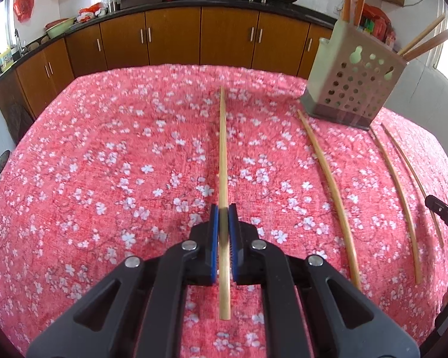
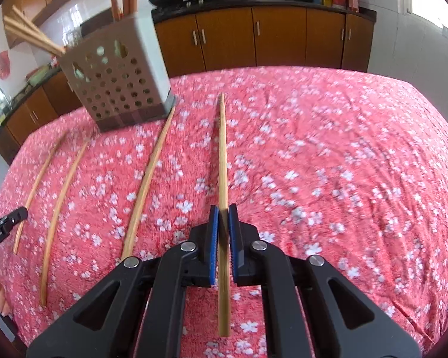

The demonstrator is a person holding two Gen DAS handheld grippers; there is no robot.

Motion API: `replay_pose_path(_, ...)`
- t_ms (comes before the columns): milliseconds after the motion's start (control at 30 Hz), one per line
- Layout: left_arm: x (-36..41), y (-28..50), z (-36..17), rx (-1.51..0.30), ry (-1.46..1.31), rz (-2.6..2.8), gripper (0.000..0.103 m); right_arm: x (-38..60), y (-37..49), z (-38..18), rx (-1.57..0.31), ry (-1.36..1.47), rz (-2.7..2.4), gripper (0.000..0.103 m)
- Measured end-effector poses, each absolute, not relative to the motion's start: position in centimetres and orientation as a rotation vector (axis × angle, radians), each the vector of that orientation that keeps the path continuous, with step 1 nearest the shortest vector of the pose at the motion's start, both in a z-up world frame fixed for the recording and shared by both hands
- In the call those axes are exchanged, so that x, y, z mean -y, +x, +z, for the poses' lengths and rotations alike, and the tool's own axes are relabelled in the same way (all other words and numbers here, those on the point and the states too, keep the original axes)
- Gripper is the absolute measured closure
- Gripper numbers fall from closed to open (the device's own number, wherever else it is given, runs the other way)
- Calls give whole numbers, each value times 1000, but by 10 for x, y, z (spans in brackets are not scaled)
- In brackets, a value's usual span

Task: Organize utensils
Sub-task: 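Grasp a wooden chopstick with the right gripper while the left gripper grasps another, then lift both chopsticks and insert them upright into the metal holder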

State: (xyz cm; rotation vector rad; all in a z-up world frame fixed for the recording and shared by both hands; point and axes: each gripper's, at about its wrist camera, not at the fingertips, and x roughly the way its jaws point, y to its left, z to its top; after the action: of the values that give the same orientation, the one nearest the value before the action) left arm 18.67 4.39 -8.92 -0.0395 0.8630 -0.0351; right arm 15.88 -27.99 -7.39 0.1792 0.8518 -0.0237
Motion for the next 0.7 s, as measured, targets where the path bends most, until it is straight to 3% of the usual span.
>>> replay_pose_path(500, -48, 170, -48, -759, -57, -49, 95, 282, 141, -44, -774, 173, -21, 95)
replay_pose_path(700, -52, 162, -9, -641, -78, -67, 95, 289, 128, 5, -625, 195, 1, 95)
